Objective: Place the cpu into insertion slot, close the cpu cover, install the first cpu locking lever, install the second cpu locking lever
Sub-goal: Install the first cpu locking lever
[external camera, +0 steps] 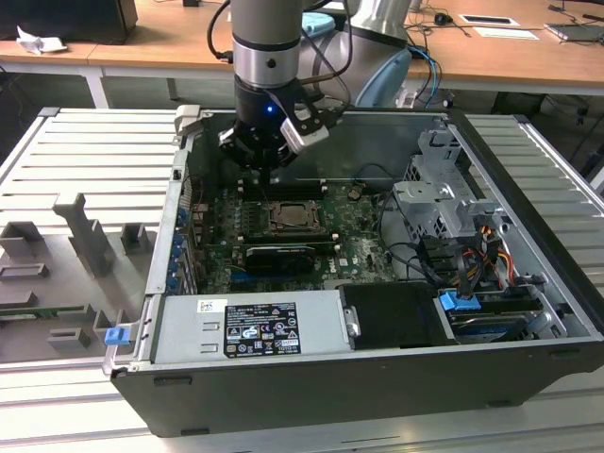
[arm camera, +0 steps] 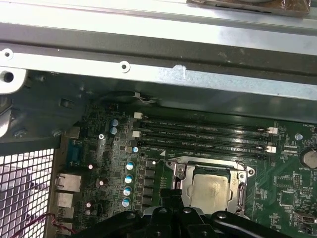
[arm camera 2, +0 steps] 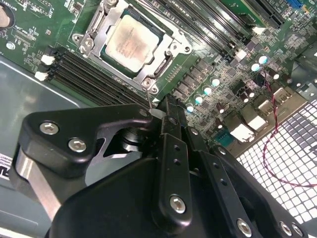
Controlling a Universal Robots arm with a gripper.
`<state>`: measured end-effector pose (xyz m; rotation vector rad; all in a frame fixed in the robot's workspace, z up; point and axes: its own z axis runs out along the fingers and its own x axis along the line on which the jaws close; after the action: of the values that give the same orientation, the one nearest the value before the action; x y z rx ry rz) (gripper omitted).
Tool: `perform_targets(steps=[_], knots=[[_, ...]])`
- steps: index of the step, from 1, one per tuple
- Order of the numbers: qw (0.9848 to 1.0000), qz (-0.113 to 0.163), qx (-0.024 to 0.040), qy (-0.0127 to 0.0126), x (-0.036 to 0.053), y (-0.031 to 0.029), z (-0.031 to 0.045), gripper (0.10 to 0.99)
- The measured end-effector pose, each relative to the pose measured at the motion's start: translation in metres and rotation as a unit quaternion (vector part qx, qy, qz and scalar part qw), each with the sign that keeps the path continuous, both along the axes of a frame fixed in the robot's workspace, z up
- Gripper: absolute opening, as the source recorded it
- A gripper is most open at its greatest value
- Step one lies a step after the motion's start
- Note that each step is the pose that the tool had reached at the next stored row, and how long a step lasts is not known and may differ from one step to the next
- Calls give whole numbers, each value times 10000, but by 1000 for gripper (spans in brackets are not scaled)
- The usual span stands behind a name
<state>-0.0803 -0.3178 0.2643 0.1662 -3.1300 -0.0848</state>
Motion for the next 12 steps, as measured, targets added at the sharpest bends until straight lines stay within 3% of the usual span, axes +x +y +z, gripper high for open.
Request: perform_targets(steps=[7, 12], knots=[[10000, 0, 3, -11, -98, 0, -6, 106], [10000, -31, 1, -12, -119, 0, -17, 106]])
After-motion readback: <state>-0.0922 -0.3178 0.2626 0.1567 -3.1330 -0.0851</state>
